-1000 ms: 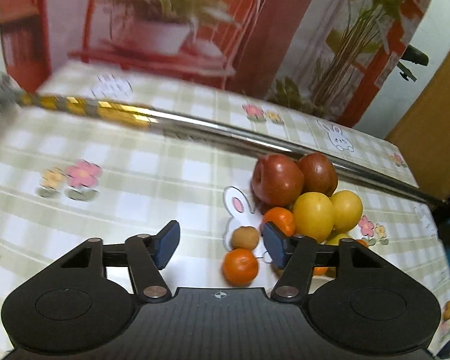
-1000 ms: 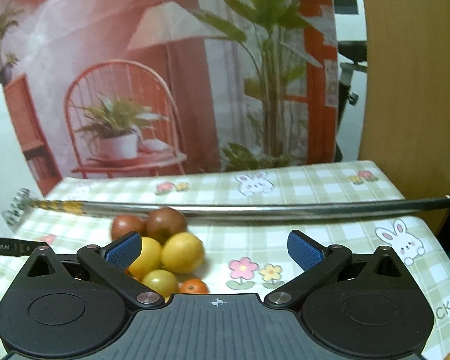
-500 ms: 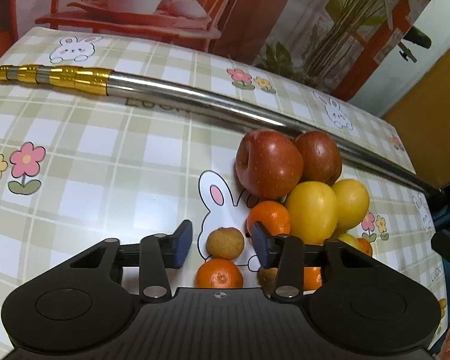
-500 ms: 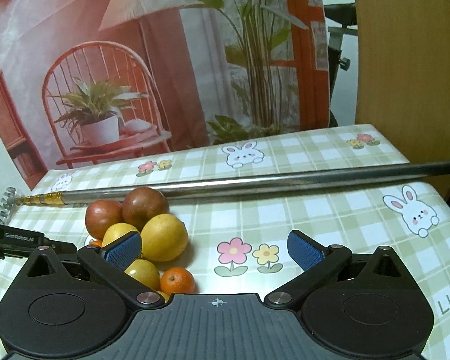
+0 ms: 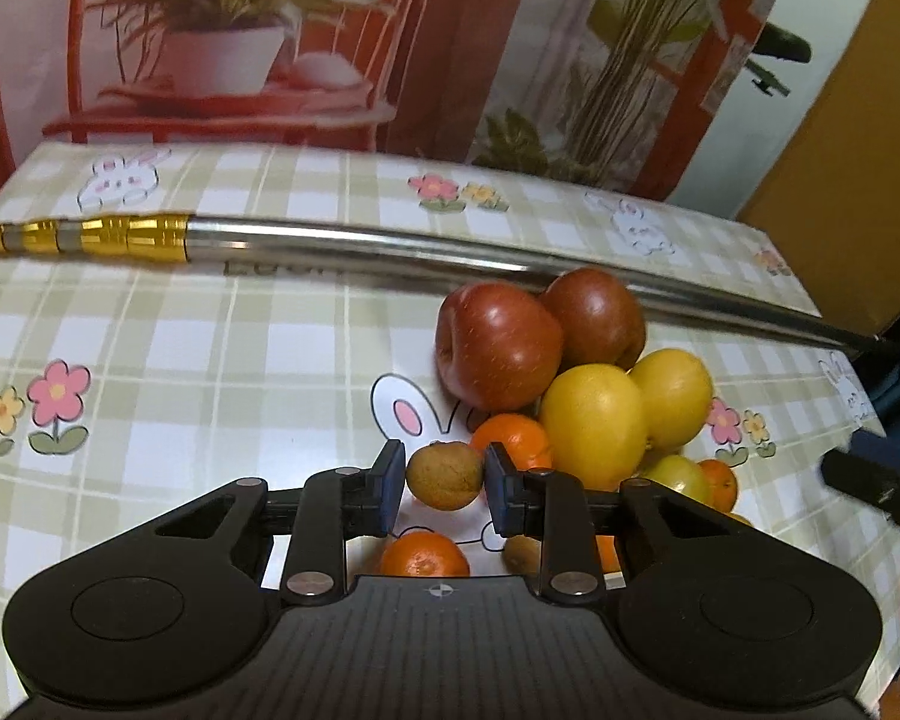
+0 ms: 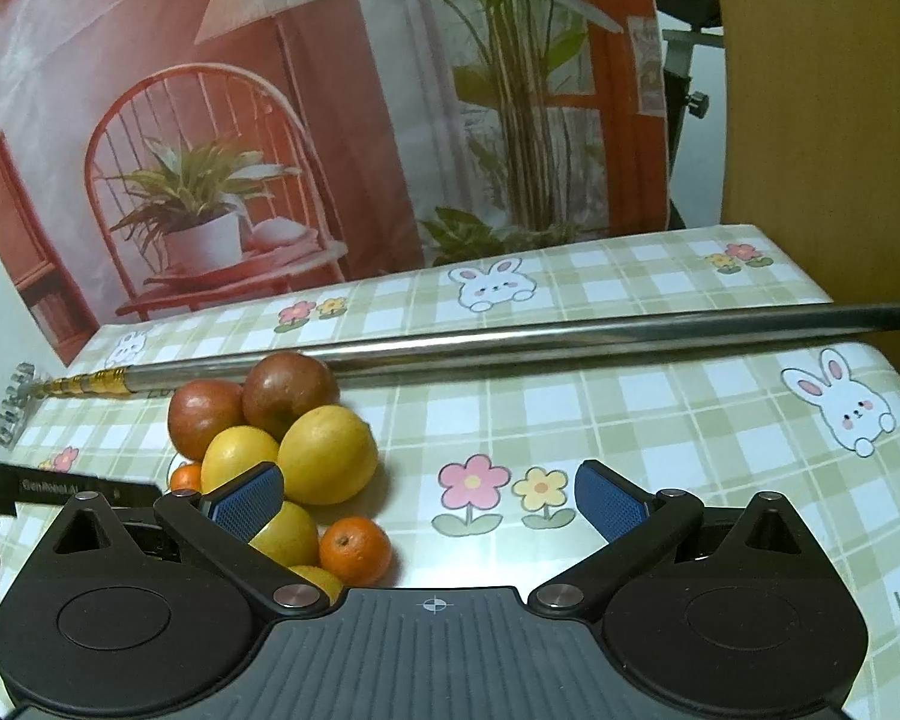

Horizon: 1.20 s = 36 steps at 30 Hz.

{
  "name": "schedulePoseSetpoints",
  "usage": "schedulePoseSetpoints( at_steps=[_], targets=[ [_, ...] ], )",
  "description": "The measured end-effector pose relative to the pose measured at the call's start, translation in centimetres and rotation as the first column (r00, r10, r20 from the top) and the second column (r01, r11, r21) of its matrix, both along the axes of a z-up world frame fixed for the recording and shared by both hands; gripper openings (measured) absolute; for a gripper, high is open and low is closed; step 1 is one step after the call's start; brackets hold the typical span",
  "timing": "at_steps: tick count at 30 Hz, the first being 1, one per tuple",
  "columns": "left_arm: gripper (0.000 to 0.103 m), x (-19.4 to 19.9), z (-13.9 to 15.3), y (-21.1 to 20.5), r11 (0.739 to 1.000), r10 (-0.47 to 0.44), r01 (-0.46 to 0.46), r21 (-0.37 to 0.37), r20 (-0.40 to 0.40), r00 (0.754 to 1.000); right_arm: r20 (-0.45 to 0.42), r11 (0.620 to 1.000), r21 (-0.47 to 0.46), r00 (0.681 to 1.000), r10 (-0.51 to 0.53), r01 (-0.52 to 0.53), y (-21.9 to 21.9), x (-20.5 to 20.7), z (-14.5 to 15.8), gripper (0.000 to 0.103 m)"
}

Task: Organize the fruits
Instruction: 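Grasp a yellow-green grapefruit with the right tool while the left tool lifts the kiwi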

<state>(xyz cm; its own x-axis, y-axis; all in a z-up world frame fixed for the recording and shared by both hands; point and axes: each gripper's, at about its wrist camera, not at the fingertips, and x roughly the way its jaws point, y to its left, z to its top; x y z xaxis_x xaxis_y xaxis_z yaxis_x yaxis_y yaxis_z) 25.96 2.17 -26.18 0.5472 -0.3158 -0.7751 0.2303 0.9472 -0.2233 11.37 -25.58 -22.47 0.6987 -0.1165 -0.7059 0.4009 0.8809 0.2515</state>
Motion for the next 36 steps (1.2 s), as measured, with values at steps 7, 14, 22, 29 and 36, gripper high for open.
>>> schedulePoseSetpoints(
  at_steps=[7, 14, 22, 29, 36],
  targets=[
    [0.030, -3.6, 1.6, 0.2, 1.000, -0.023, 0.023, 0.001, 0.067, 0.997, -0.032, 0.996, 0.036, 0.996, 0.079, -0.078, 1.7, 0.5, -1.3, 0.100],
    [0.030, -7.8, 1.8, 1.3, 1.000, 0.024, -0.024, -0.007, 0.121, 0.992, -0.071, 0.988, 0.079, 0.988, 0.136, -0.130, 3.4, 1.1, -2.8, 0.076],
    [0.030, -9.7, 1.6, 1.6, 1.000, 0.005, -0.008, 0.021, 0.131, 0.991, -0.066, 0.974, 0.190, 0.988, 0.140, -0.125, 3.5, 1.1, -4.3, 0.054],
    [0.030, -10.5, 1.0, 1.3, 1.000, 0.001, -0.002, 0.010, 0.115, 0.993, -0.058, 0.958, 0.268, 0.991, 0.123, -0.103, 3.2, 1.2, -5.2, 0.043],
    [0.030, -12.2, 0.7, 0.8, 1.000, 0.003, -0.005, 0.019, 0.119, 0.993, -0.059, 0.958, 0.276, 0.994, 0.093, -0.073, 3.0, 0.7, -5.3, 0.042]
  ],
)
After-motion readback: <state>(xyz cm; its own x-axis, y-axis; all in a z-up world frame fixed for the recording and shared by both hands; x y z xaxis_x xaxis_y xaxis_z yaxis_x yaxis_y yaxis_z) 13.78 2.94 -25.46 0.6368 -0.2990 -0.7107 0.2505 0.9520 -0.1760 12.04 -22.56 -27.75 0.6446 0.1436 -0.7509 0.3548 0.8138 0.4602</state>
